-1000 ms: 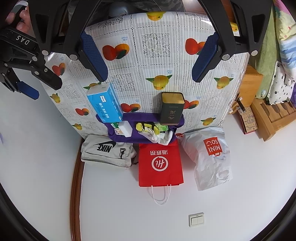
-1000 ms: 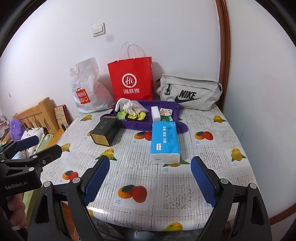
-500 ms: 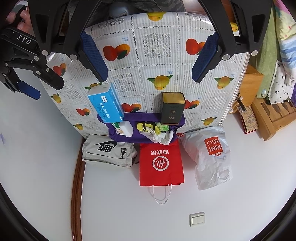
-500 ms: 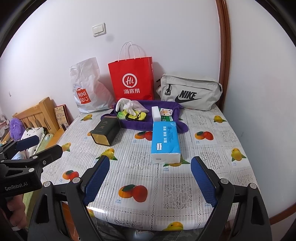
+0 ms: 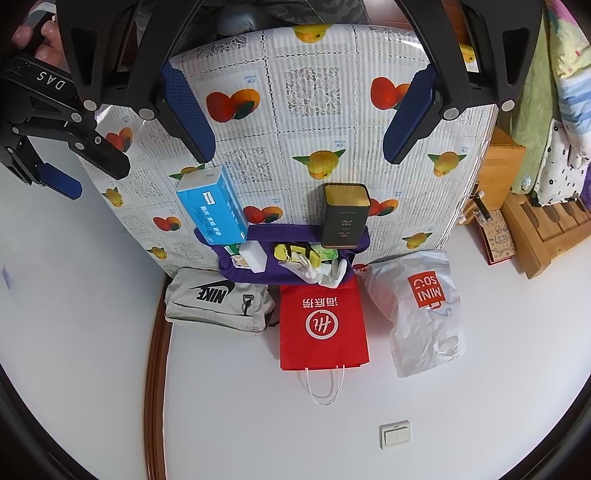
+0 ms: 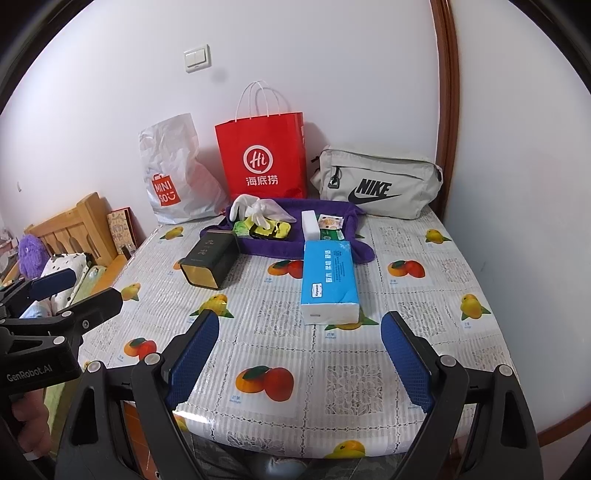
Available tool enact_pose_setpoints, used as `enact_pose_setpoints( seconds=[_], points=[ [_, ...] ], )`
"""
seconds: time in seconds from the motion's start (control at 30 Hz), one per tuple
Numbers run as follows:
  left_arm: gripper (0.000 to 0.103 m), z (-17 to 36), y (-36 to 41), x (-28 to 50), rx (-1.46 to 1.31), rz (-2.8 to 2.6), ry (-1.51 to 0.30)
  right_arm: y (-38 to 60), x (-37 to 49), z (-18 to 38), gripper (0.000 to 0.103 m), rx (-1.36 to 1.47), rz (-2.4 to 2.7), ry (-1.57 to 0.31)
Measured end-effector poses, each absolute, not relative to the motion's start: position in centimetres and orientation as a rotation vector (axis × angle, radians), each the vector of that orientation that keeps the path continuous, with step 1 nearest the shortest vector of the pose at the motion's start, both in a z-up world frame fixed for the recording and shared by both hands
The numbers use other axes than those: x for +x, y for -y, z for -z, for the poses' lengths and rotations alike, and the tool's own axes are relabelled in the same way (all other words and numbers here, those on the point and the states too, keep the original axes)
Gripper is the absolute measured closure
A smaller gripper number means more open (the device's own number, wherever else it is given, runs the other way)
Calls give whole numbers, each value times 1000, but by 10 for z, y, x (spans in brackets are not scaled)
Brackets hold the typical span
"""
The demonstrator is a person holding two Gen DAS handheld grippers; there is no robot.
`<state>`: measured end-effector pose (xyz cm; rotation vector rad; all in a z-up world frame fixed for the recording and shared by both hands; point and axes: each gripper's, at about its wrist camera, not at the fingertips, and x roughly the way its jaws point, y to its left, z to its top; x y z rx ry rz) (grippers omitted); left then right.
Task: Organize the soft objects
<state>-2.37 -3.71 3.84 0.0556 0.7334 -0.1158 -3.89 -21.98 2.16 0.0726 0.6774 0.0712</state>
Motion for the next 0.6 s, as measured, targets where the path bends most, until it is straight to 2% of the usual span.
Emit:
enact_pose_setpoints(
  seconds=[0.6],
  points=[
    [11, -35, 35, -24, 51, 113, -734, 219, -37, -22, 14, 69, -71, -681]
  ],
)
